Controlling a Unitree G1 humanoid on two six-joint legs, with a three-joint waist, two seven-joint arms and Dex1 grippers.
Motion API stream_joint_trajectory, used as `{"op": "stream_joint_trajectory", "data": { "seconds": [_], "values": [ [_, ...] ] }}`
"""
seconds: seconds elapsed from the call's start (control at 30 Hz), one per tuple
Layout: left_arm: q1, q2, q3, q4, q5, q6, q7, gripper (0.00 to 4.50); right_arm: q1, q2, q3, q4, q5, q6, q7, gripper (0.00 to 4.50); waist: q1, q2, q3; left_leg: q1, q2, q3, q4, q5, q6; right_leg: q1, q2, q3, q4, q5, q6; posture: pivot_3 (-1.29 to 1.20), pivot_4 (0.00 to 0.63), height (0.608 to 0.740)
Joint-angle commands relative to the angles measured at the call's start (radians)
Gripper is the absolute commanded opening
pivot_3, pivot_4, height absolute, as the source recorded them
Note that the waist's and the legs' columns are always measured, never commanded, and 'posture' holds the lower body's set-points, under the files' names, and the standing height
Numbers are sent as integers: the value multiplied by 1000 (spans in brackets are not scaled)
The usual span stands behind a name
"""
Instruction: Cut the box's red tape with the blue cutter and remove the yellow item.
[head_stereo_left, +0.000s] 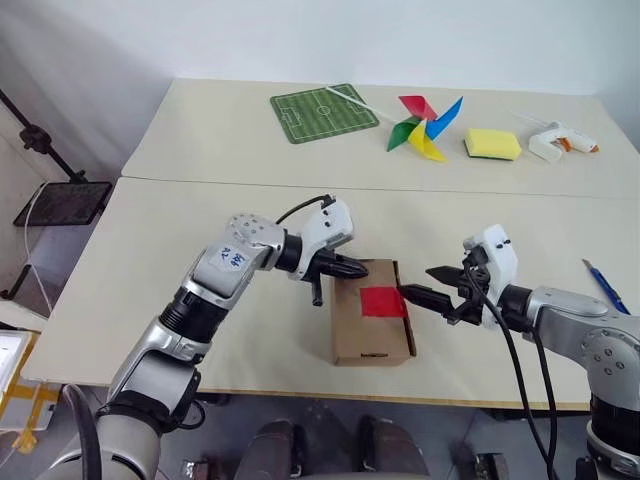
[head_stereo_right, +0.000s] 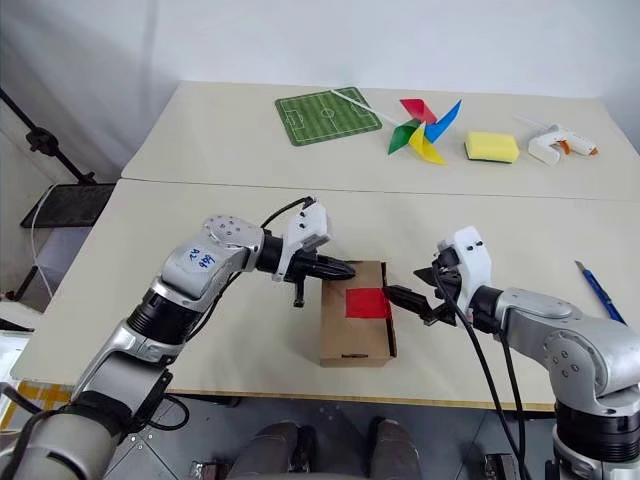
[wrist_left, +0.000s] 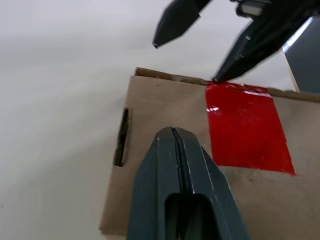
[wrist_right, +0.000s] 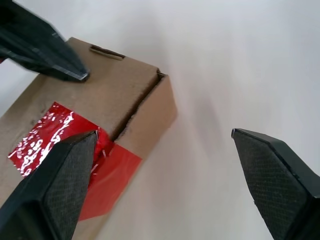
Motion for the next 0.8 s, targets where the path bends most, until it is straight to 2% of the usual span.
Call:
{"op": "stream_joint_trajectory", "data": {
  "seconds": [0.03,0.23,0.4,0.57,0.8],
  "values": [
    [33,8,-36,-7,35,-34,-7,0,-6,-38,21,-27,-1,23,-10,4467,0,0,0,0,0,0,0,0,0,0,0,0,0,0,0,0,150,740],
    [45,-2,-40,-2,40,-35,-4,0,-9,-51,27,-29,5,68,-38,4467,0,0,0,3,0,-1,0,0,0,3,-1,0,-1,0,0,0,150,740],
    [51,-7,-38,19,46,-49,4,0,-23,-102,53,-40,-7,103,-44,4467,1,0,0,4,0,-2,0,0,0,5,-4,3,-1,0,0,0,150,740],
    [46,-13,-40,34,53,-56,7,0,-28,-199,130,-63,-58,97,-39,4467,2,0,0,4,0,-4,0,0,0,6,-7,3,-2,0,0,0,150,740],
    [51,-20,-38,33,58,-55,12,0,-29,-186,144,-78,-59,102,-52,4467,3,-1,-1,4,0,-4,0,0,0,6,-7,2,-3,0,0,0,150,740]
  ]
}}
